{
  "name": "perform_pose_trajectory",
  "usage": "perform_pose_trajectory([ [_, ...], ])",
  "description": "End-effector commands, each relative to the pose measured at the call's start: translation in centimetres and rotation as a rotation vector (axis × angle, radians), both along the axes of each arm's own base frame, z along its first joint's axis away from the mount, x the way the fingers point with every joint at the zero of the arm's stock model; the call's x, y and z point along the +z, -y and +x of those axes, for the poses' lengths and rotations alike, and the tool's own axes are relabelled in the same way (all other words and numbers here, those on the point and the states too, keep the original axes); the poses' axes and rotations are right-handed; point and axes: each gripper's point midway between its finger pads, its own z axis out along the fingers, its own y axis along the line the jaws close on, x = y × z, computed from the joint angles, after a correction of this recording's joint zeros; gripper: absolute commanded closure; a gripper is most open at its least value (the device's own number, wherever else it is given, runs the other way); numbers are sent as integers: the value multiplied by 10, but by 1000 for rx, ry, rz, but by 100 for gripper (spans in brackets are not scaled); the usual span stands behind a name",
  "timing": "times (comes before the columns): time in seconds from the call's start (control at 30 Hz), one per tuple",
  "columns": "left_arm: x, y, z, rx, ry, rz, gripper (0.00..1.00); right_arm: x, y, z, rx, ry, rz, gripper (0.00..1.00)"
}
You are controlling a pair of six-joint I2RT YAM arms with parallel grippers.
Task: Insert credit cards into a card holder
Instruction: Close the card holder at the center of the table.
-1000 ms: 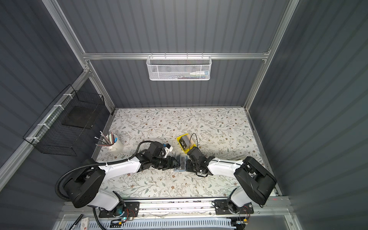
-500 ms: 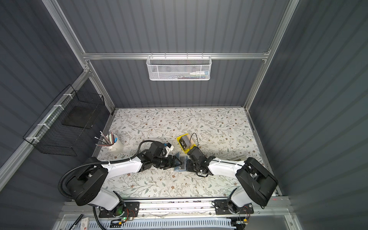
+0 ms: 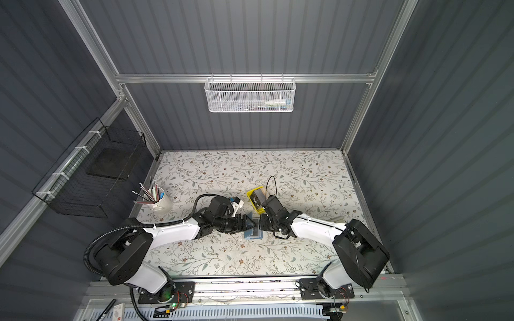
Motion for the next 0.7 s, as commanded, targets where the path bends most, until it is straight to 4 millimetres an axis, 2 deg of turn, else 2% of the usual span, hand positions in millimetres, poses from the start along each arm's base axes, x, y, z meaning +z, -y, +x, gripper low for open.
perform_pose_trajectory([
  [0.0, 10, 12, 8, -2, 31, -27, 23, 3, 4, 4, 11, 8, -19, 67],
  [0.17, 3, 14, 10, -6, 17, -17, 23, 7, 9, 6, 7, 10, -17, 73],
  [0.43, -14, 3, 13, 41, 7, 77, 39, 8, 12, 5, 11, 10, -13, 77],
  [0.67, -28, -3, 14, 62, -9, 134, 47, 12, 10, 5, 16, 16, -3, 80],
])
